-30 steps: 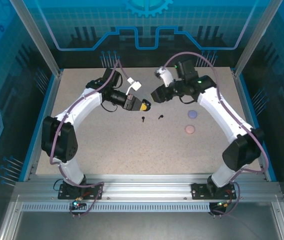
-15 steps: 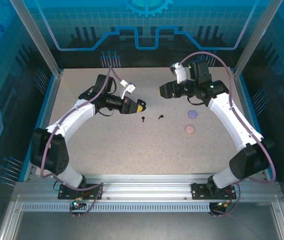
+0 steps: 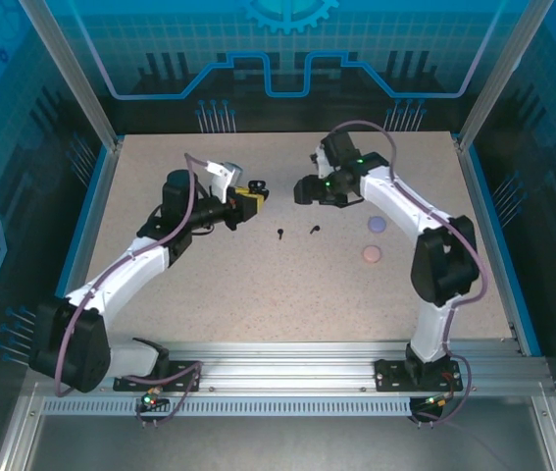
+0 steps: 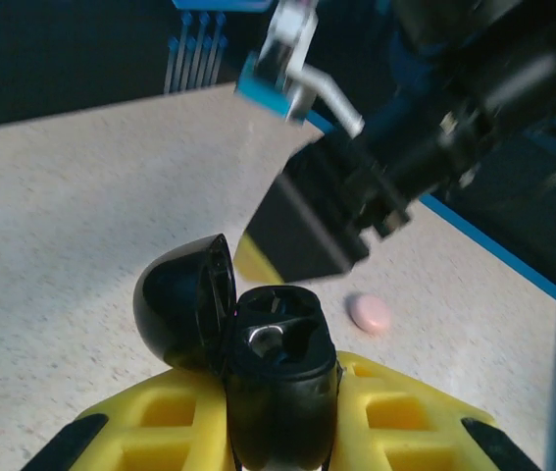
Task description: Insert wireless bluetooth earbuds into charging case
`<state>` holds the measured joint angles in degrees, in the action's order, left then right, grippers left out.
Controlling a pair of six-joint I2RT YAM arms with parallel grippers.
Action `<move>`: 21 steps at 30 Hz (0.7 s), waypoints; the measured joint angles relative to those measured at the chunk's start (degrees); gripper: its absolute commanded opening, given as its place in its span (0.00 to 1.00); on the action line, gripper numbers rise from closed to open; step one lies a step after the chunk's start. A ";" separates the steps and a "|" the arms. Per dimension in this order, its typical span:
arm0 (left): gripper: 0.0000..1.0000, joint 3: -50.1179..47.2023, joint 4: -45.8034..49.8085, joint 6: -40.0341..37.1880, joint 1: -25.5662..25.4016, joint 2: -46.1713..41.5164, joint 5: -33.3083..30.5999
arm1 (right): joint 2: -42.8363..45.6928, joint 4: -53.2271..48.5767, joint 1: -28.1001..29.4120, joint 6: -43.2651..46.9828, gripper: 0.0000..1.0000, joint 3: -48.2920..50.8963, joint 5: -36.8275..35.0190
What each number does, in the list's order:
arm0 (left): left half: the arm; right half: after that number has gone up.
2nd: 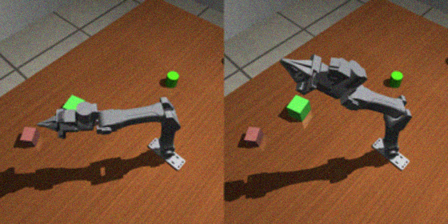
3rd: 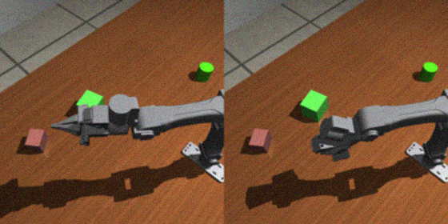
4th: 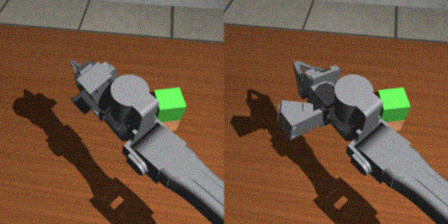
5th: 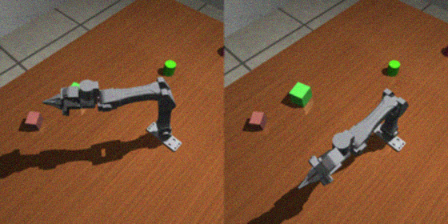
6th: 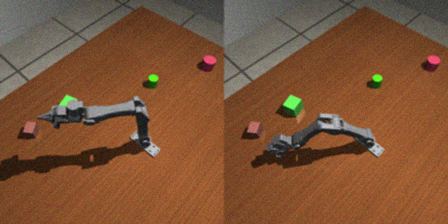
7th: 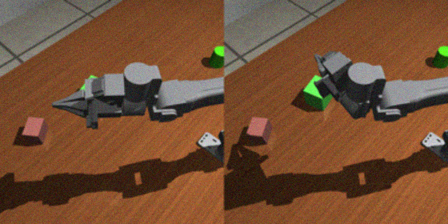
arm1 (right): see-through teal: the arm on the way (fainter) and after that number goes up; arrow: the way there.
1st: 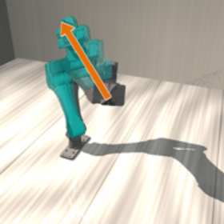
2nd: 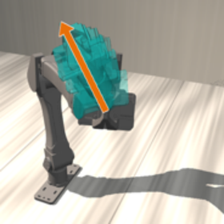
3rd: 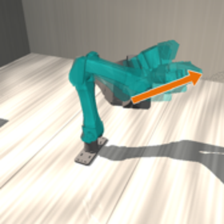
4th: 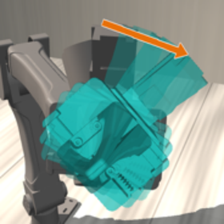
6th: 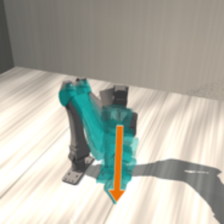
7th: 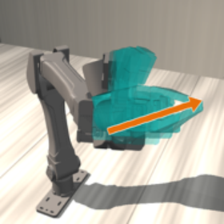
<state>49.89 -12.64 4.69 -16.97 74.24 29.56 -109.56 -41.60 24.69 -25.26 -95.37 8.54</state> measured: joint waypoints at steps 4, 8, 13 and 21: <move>0.00 -2.99 -6.82 1.42 0.00 -2.19 -3.54 | -6.21 -3.50 2.69 -2.32 0.82 -5.44 -3.30; 0.00 -3.87 -10.49 2.45 0.00 -4.28 -6.40 | -11.06 -6.56 5.29 -3.78 1.00 -10.21 -6.32; 0.00 -3.89 -13.20 2.95 0.00 -6.19 -8.17 | -13.44 -9.01 8.15 -4.76 1.00 -13.20 -12.11; 0.00 -3.89 -13.44 2.95 0.00 -7.87 -9.27 | -13.44 -10.93 14.21 -2.19 1.00 -19.37 -33.62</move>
<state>46.00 -26.09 7.64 -16.97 66.37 20.29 -123.00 -52.53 38.89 -27.44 -114.74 -25.08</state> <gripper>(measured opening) 0.221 0.998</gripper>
